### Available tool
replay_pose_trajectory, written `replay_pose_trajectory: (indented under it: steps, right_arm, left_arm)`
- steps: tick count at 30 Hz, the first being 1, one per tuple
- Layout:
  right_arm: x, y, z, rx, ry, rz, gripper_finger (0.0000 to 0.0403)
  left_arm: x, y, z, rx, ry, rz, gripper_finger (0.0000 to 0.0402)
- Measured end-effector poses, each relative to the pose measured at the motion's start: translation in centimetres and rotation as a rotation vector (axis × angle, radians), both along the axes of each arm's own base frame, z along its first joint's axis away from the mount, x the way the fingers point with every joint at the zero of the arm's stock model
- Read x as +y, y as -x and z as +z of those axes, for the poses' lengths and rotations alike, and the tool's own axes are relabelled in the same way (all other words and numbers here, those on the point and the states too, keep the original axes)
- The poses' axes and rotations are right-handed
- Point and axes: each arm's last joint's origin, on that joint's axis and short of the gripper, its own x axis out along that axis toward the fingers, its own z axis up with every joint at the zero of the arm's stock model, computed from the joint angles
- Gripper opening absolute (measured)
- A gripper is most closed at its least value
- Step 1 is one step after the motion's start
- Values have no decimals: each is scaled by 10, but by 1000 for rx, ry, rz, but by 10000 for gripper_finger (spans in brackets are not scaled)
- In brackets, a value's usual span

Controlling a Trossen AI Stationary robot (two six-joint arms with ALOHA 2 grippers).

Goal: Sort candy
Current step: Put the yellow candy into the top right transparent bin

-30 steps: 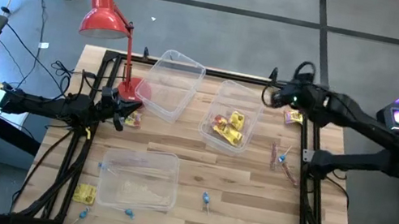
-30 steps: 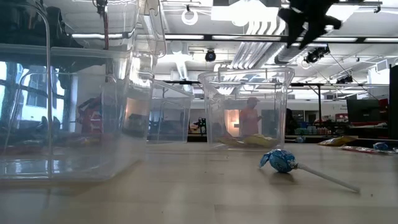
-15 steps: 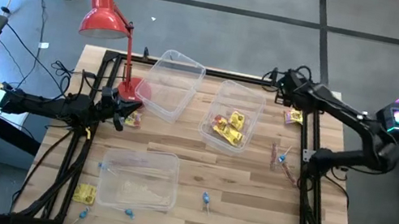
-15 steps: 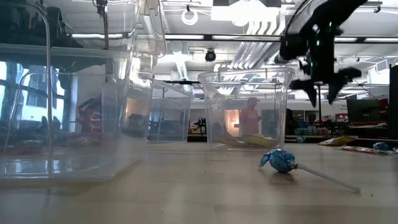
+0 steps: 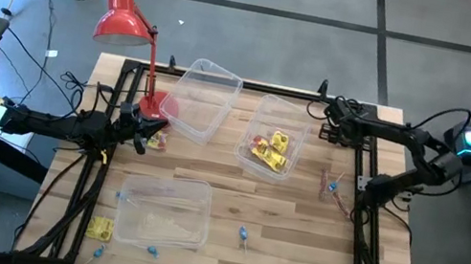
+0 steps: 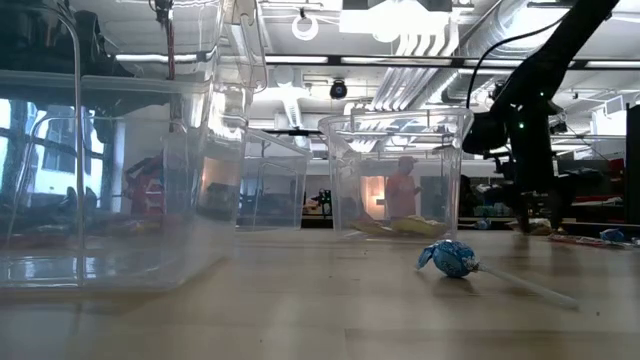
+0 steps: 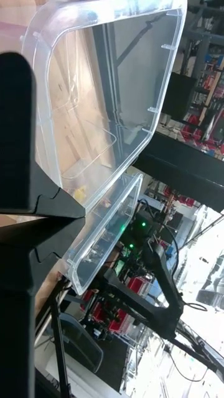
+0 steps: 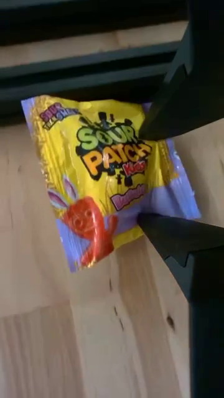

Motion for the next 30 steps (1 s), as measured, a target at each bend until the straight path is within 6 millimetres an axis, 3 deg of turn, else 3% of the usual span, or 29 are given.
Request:
replay_pose_trajectory:
  steps: [3, 8, 9, 15, 19, 24, 30]
  right_arm:
    - [3, -5, -2, -6, 10, 59, 177]
    - [17, -18, 6, -56, -5, 218, 32]
    - [20, -19, 9, -68, -2, 243, 18]
    - [38, -11, 43, -123, 102, 255, 4]
    - [51, -2, 74, -254, 241, 256, 3]
    - [69, 2, 113, -556, 439, 321, 2]
    - [91, -14, 157, -994, 632, 532, 1]
  left_arm:
    - [0, 0, 0, 0, 0, 0, 0]
    - [0, 0, 0, 0, 0, 0, 0]
    - [0, 0, 0, 0, 0, 0, 0]
    - [0, 0, 0, 0, 0, 0, 0]
    - [0, 0, 0, 1, 0, 0, 0]
    - [0, 0, 0, 0, 0, 0, 0]
    - [0, 0, 0, 0, 0, 0, 0]
